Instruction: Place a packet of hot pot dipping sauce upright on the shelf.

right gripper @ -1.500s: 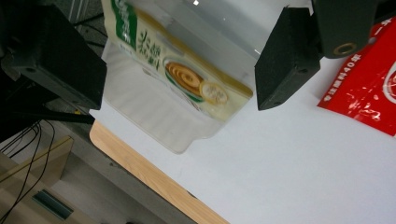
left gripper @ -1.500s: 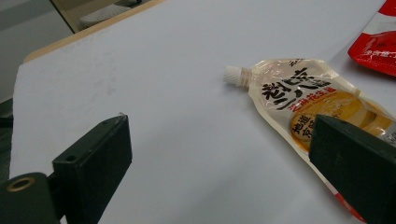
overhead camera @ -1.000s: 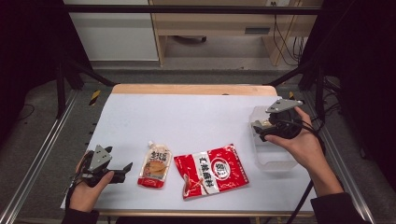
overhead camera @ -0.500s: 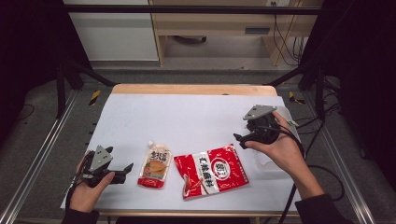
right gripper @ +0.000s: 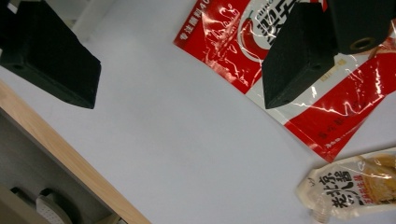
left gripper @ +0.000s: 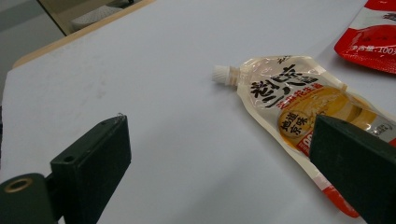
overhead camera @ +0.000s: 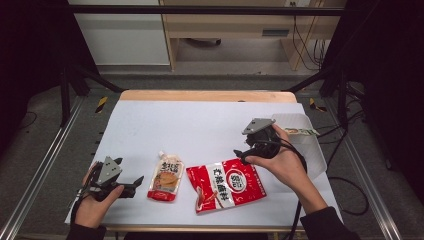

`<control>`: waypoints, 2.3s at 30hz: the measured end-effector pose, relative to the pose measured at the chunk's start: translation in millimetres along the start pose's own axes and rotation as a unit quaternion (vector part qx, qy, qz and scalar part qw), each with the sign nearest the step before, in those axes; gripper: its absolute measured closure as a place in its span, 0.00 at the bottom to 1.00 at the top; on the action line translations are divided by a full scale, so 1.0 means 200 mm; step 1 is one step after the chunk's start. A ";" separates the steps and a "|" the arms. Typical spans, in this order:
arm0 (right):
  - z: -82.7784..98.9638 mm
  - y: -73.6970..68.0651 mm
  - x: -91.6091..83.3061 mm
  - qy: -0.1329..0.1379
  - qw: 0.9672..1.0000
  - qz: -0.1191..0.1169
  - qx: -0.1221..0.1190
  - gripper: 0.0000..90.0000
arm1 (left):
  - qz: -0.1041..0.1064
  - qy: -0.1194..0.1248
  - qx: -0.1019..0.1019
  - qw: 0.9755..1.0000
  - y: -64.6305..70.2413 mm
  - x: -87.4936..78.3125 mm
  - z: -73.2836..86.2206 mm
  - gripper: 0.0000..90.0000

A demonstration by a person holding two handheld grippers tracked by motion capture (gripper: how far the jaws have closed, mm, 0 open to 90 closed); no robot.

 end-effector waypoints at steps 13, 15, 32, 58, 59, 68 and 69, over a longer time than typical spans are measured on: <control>-0.05 -0.15 0.13 0.010 0.999 -0.033 0.013 0.21 | 0.013 -0.006 0.007 1.000 0.03 0.01 0.00 0.06; -0.07 -0.19 0.15 0.018 0.999 -0.040 0.016 0.25 | 0.017 -0.006 0.009 1.000 0.04 0.01 0.00 0.06; -0.18 -0.55 0.48 0.024 0.993 -0.105 0.040 0.47 | 0.018 -0.012 0.010 1.000 0.04 0.03 0.00 0.06; -0.12 -0.64 0.91 -0.051 0.989 -0.121 0.064 0.56 | 0.025 -0.016 0.014 0.999 0.05 0.04 0.00 0.06; -0.12 -0.64 0.92 -0.052 0.989 -0.122 0.065 0.56 | 0.025 -0.016 0.014 0.999 0.05 0.04 0.00 0.06; -0.11 -0.65 0.93 -0.061 0.987 -0.132 0.072 0.59 | 0.026 -0.016 0.015 0.999 0.05 0.04 0.00 0.06; -0.11 -0.65 0.93 -0.062 0.987 -0.133 0.072 0.60 | 0.026 -0.016 0.015 0.999 0.05 0.04 0.00 0.06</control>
Point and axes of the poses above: each handheld gripper's, and its own axes: x roughly forward along the jaws, z roughly out of its underside, y roughly to its right, the point moved 4 cm from there along x, roughly forward along the jaws, and after that the axes turned 11 degrees about y, right-handed, at the moved point
